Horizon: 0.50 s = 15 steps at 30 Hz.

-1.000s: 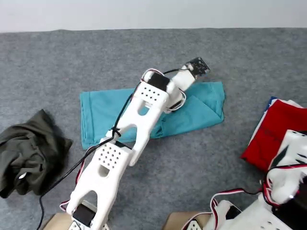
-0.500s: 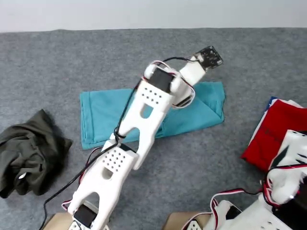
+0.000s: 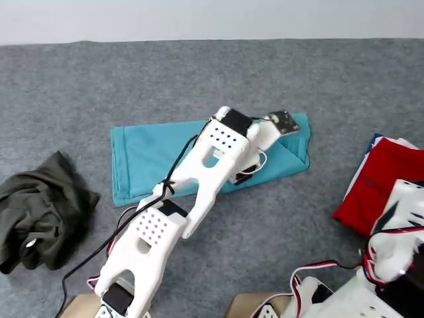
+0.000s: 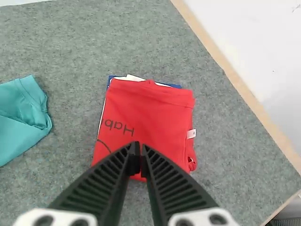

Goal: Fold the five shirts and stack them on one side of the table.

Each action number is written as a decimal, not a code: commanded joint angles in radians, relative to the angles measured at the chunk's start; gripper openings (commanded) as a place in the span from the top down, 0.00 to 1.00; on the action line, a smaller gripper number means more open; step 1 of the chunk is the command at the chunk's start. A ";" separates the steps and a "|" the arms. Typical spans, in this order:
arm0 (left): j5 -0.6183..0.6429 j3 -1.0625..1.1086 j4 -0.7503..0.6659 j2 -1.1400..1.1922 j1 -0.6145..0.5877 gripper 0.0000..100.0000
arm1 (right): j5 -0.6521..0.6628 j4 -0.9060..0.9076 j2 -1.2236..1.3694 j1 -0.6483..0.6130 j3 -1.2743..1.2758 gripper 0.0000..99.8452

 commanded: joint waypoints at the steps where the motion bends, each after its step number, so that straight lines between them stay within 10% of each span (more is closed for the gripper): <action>1: 0.000 0.002 -0.083 0.031 -0.061 0.95 | 0.008 0.018 0.008 0.005 0.003 0.99; 15: 0.008 -0.306 0.038 0.003 0.025 0.95 | 0.008 0.018 0.010 0.005 0.003 0.99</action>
